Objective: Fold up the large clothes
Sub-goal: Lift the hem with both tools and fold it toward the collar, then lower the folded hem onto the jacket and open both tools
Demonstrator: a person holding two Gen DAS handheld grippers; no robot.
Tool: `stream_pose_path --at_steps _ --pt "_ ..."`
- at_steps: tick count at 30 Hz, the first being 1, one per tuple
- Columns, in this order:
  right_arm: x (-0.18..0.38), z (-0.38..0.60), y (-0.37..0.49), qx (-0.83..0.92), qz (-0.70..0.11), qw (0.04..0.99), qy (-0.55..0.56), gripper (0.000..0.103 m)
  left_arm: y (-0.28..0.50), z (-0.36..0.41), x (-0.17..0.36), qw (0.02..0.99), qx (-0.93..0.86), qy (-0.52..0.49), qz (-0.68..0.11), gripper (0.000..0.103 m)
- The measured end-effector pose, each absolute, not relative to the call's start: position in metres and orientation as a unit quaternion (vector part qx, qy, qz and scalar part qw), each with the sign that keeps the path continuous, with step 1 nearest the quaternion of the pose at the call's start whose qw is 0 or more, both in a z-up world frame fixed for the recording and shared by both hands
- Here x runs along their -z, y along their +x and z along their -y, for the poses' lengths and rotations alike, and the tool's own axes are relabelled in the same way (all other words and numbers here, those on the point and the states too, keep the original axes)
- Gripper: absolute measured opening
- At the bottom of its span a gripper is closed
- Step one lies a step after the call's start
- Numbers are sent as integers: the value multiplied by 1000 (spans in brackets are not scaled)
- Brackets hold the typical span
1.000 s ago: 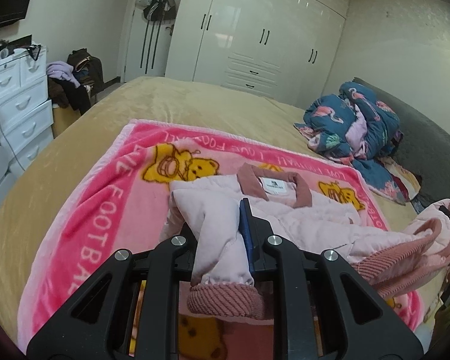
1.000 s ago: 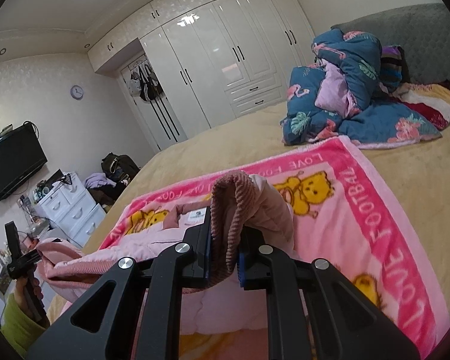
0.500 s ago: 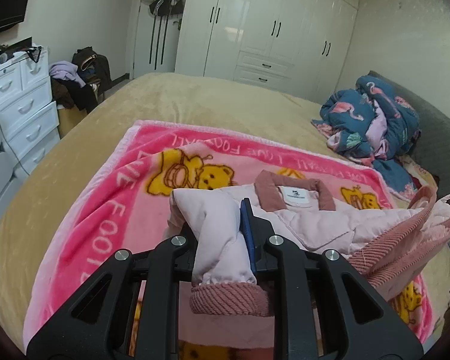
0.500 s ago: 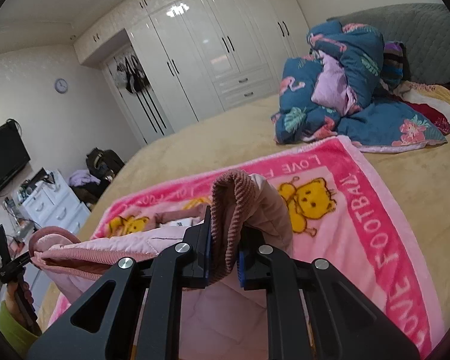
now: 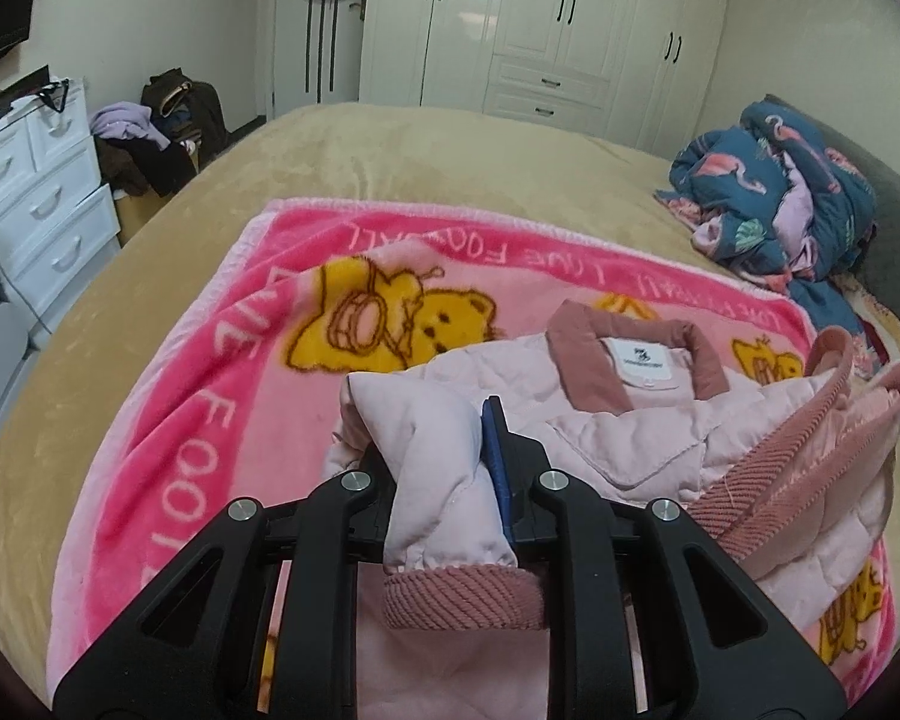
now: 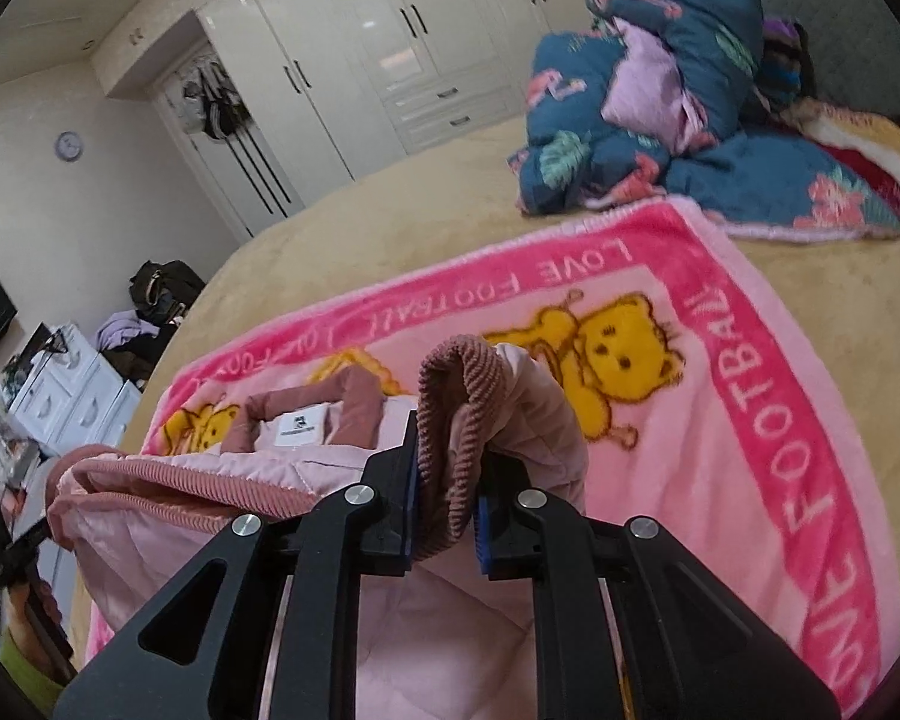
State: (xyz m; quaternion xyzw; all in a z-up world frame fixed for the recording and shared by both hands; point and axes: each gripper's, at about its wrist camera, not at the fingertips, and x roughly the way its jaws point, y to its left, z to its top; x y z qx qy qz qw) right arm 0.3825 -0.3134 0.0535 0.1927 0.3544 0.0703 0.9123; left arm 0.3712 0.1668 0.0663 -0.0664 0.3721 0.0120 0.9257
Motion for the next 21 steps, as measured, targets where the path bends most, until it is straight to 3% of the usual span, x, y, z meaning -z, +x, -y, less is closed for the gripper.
stream_pose_path --at_steps 13,15,17,18,21 --pt "-25 321 405 -78 -374 886 263 29 395 -166 -37 915 -20 -71 -398 14" --pt "-29 321 402 -83 -363 890 262 41 396 -166 -36 914 -20 -74 -398 14" --pt "-35 321 395 -83 -340 899 263 87 397 -166 -35 914 -19 -74 -397 14" --pt "-40 321 389 -67 -323 910 250 92 397 -167 -35 915 -19 -74 -397 14" --pt "-43 310 378 -72 -323 920 211 93 397 -167 -34 914 -18 -77 -398 15"
